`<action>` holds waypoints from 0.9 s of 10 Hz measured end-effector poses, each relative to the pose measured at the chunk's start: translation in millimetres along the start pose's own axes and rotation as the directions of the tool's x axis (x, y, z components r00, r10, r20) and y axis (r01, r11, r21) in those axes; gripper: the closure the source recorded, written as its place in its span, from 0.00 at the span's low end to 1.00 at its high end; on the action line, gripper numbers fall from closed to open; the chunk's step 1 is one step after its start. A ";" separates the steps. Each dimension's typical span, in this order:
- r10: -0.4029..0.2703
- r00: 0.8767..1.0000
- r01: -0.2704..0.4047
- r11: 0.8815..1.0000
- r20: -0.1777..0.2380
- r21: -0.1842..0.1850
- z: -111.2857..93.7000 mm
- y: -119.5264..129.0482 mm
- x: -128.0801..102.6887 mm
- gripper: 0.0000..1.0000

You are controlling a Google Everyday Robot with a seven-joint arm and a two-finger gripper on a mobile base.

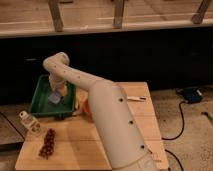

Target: Wipe tray with sponge

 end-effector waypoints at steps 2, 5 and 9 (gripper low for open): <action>0.005 1.000 -0.005 1.000 0.001 -0.022 5.7 4.0 -8.9 1.00; 0.036 0.999 -0.037 0.997 -0.008 -0.067 13.9 11.1 -20.3 1.00; 0.110 0.994 -0.112 0.987 -0.019 -0.117 31.1 28.1 -23.1 1.00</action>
